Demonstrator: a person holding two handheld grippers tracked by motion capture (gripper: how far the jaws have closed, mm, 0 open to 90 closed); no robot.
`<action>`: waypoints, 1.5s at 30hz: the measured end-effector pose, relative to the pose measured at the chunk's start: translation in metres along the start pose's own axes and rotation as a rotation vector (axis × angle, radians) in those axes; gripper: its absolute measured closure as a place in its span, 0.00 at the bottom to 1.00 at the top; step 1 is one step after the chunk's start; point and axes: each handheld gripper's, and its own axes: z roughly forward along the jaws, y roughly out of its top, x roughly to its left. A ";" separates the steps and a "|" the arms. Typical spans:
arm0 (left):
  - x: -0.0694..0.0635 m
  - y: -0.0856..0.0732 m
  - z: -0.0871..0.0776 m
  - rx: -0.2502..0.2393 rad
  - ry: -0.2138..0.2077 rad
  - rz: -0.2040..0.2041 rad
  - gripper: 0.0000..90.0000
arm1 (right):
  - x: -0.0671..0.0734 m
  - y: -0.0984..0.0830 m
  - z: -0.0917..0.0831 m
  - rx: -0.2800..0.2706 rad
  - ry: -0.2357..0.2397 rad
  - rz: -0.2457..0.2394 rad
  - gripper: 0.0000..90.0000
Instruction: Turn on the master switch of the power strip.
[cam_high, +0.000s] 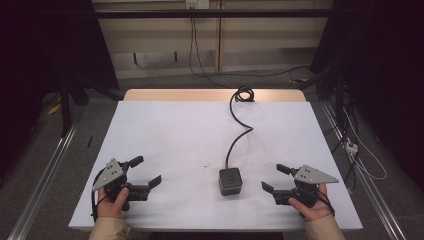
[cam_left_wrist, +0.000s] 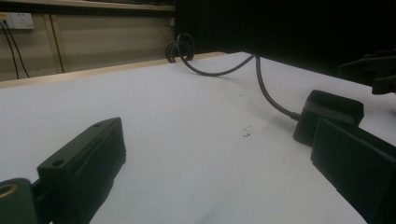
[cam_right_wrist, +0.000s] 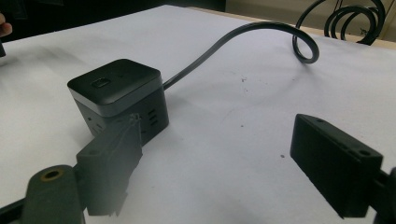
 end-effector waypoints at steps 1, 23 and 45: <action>0.000 0.000 0.000 0.000 0.001 -0.003 0.03 | 0.000 0.000 0.000 -0.001 0.000 0.003 0.18; 0.000 -0.001 0.000 0.006 0.001 0.001 0.03 | -0.006 -0.003 -0.007 0.004 -0.014 0.015 0.18; 0.001 -0.001 0.000 0.004 0.003 0.002 0.03 | -0.012 -0.006 -0.014 0.004 -0.026 0.028 0.19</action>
